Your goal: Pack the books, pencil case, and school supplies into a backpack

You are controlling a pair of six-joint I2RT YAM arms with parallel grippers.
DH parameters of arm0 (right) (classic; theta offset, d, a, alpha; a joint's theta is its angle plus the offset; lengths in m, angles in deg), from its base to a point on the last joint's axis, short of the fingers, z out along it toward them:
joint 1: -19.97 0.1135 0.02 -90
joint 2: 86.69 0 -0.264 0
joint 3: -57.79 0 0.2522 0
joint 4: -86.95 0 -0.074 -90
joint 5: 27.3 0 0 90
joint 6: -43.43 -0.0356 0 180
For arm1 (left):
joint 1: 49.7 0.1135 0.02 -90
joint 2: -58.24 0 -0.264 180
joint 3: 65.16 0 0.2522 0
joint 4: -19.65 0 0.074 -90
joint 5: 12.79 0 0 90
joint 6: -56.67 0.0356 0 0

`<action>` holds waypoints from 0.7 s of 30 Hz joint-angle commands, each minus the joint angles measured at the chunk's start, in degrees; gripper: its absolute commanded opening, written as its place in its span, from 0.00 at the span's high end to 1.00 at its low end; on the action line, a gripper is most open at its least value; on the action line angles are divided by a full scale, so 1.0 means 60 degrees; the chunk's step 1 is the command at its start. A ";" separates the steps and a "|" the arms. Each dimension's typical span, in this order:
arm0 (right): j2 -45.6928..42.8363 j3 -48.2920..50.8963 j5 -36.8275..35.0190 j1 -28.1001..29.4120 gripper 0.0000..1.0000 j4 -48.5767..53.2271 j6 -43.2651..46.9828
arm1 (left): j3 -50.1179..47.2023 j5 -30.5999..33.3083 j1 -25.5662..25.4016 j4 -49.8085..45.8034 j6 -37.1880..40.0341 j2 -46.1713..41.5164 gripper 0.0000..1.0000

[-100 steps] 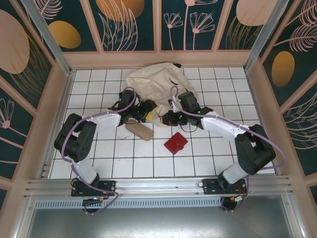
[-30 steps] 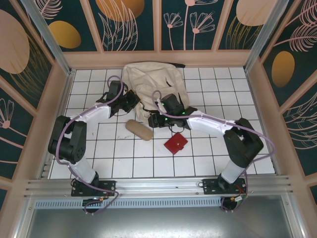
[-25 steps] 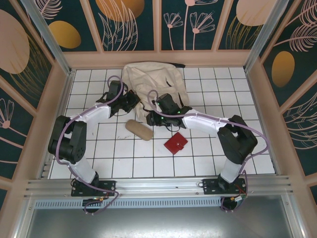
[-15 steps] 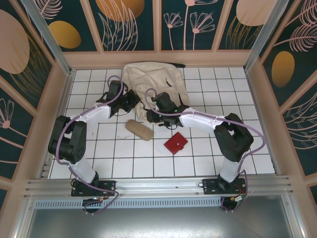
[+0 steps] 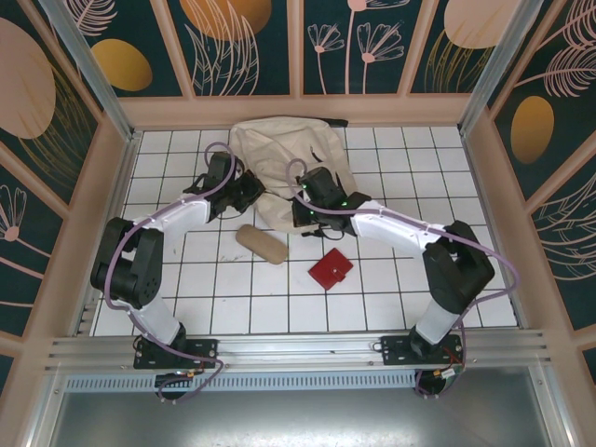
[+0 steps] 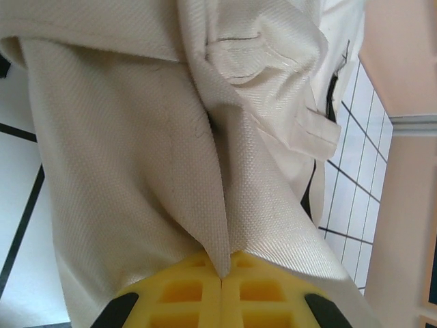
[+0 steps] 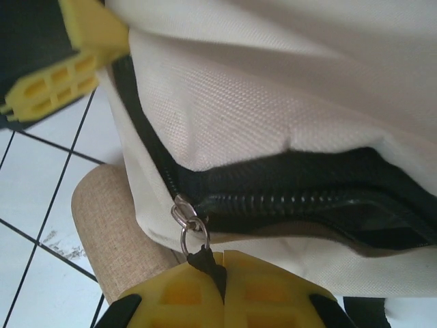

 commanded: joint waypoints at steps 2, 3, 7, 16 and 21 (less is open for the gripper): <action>-0.0478 0.0358 -0.0700 -0.0474 1.00 0.1773 -0.0004 | -0.0231 0.2153 0.0571 -0.0251 0.0534 -0.0023 1.00; -0.0492 0.0360 -0.0699 -0.0531 1.00 0.1834 0.0051 | -0.0232 0.2157 0.0612 -0.0210 0.0571 -0.0025 1.00; -0.0598 0.0345 -0.0105 -0.0768 1.00 0.1905 0.0411 | -0.0164 0.2119 0.0690 -0.0126 0.0673 0.0110 1.00; -0.0550 0.0081 -0.0027 -0.1309 1.00 0.2275 0.1363 | -0.0057 0.2238 0.0793 -0.0156 0.0914 0.0270 1.00; -0.0493 -0.0309 0.1622 -0.1420 1.00 0.2039 0.1715 | -0.0028 0.1520 0.0793 0.0082 0.1269 0.0174 1.00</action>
